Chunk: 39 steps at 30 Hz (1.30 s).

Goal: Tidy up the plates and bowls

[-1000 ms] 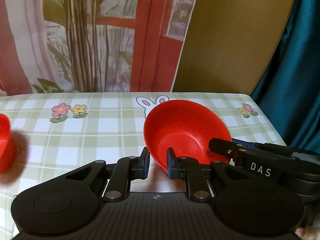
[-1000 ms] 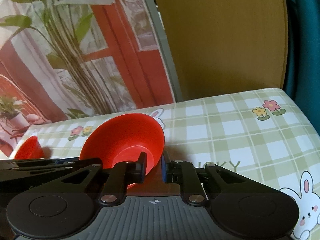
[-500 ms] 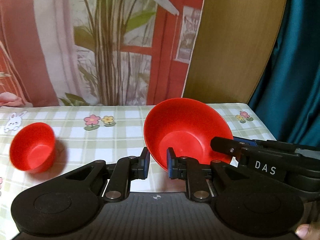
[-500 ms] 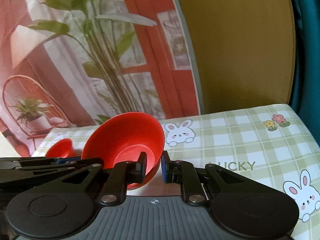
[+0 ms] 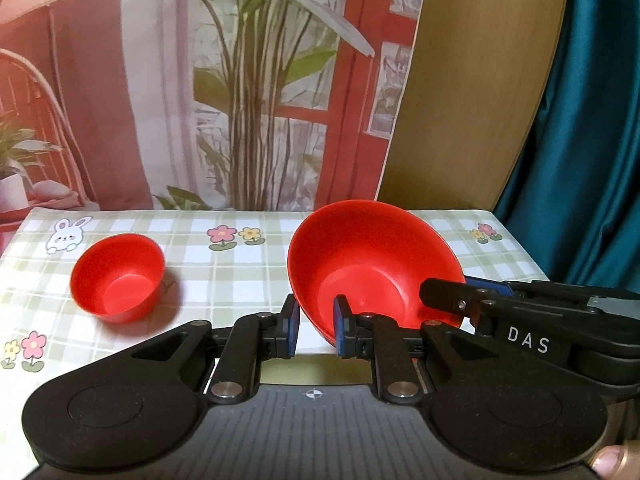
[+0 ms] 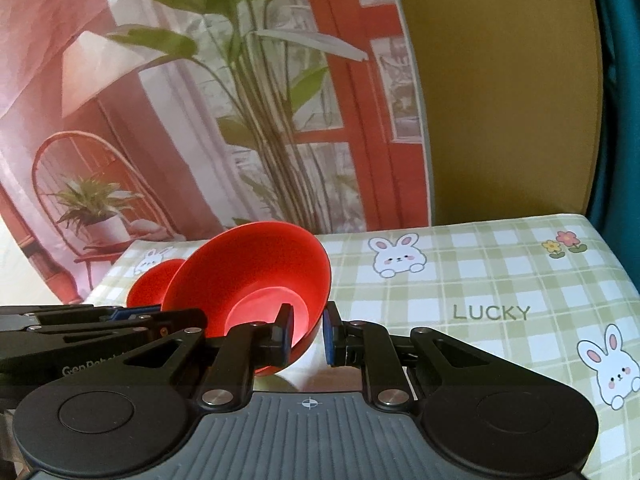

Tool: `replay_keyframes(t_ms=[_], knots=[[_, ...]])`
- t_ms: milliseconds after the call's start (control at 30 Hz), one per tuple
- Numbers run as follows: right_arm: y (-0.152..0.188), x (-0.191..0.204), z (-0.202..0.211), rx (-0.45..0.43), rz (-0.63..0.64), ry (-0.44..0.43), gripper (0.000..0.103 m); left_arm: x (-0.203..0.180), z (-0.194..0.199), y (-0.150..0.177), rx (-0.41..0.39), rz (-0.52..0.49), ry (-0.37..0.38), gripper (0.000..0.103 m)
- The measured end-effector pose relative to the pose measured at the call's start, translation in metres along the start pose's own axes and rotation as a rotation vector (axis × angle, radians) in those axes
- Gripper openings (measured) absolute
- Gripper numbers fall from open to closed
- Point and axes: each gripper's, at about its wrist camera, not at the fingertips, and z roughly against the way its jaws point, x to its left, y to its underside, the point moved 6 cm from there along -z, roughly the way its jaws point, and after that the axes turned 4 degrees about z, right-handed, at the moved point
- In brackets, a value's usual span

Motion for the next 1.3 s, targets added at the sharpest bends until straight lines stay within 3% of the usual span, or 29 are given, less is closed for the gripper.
replay_keyframes(t_ms=[700, 1300], knots=[[0.014, 0.08, 0.013, 0.034, 0.07, -0.059, 0.015, 0.061, 0.058, 0.026, -0.03, 0.059, -0.048, 0.019], [0.029, 0.091, 0.026, 0.059, 0.074, -0.086, 0.016, 0.064, 0.076, 0.044, -0.048, 0.12, -0.053, 0.019]])
